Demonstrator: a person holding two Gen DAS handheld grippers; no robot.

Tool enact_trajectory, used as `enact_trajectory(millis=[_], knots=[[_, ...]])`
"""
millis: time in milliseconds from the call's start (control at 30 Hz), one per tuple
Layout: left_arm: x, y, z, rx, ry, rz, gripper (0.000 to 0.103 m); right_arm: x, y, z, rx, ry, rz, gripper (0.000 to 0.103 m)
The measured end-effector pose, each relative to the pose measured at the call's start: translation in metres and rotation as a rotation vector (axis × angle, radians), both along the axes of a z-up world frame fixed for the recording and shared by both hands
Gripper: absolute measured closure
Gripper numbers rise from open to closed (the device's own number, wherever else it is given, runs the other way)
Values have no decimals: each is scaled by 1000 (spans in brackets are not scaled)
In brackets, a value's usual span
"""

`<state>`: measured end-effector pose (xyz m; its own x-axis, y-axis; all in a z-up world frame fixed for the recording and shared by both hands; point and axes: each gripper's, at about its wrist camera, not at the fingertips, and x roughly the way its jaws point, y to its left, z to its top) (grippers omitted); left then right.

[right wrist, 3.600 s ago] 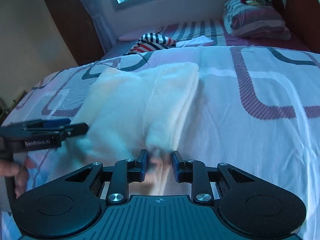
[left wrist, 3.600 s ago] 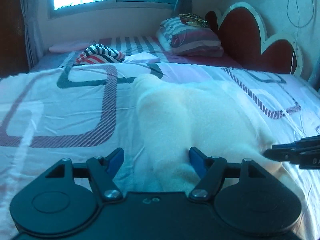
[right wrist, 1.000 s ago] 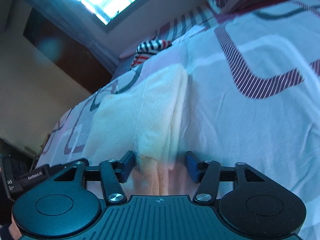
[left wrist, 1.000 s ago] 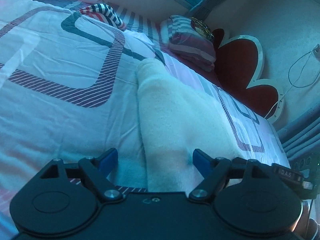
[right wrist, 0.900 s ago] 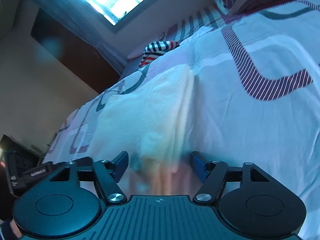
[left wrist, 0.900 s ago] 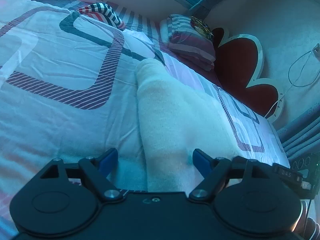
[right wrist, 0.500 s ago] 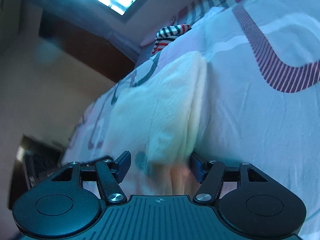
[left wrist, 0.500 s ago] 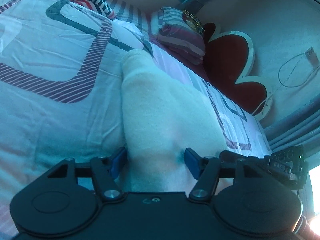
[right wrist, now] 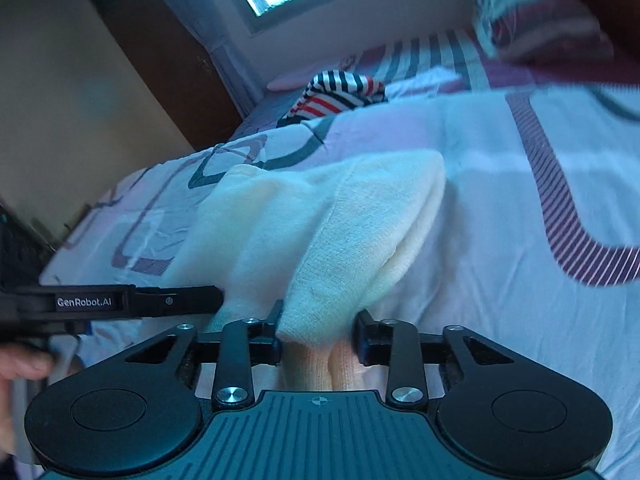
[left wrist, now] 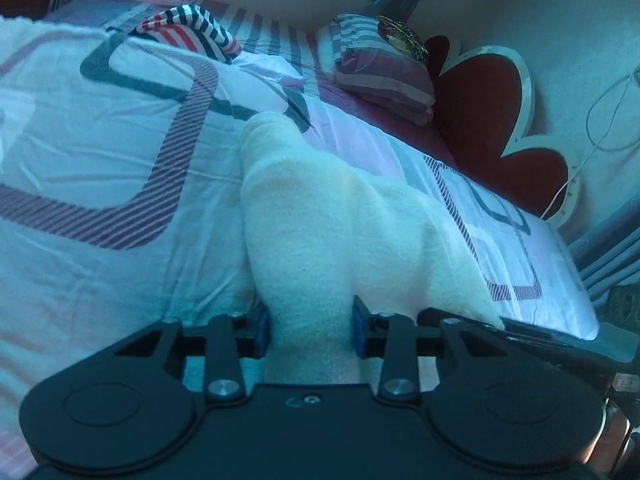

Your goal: Fold small clothes

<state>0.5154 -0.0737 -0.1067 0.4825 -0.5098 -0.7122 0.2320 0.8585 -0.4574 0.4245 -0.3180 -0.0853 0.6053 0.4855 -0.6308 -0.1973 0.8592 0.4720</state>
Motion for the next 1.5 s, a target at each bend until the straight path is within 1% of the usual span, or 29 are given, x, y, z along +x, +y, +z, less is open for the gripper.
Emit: enact_trajectory(millis=[100, 233, 333, 600, 733, 833, 1067, 1167, 1300, 1500], knots=[[-1, 0, 9, 10, -12, -15, 69, -4, 11, 4, -42, -25, 2, 73], [-4, 0, 19, 24, -28, -35, 70, 2, 15, 10, -40, -36, -10, 74], [-8, 5, 27, 29, -44, -51, 70, 0, 23, 19, -59, -53, -8, 74], [-17, 42, 39, -18, -70, -89, 70, -18, 58, 51, -104, -89, -26, 74], [-21, 77, 47, -33, -77, -102, 70, -26, 90, 66, -117, -99, -30, 74], [-22, 110, 50, -30, -78, -114, 70, -29, 125, 73, -125, -110, -21, 74], [-19, 195, 54, -1, -68, -105, 70, -26, 215, 71, -99, -107, 14, 74], [-16, 227, 50, 9, -56, -102, 70, -20, 250, 67, -87, -103, 33, 74], [-7, 260, 42, 31, -37, -112, 70, -10, 288, 57, -71, -82, 43, 74], [6, 297, 20, 20, 9, -118, 69, 4, 318, 33, -43, -32, 43, 74]])
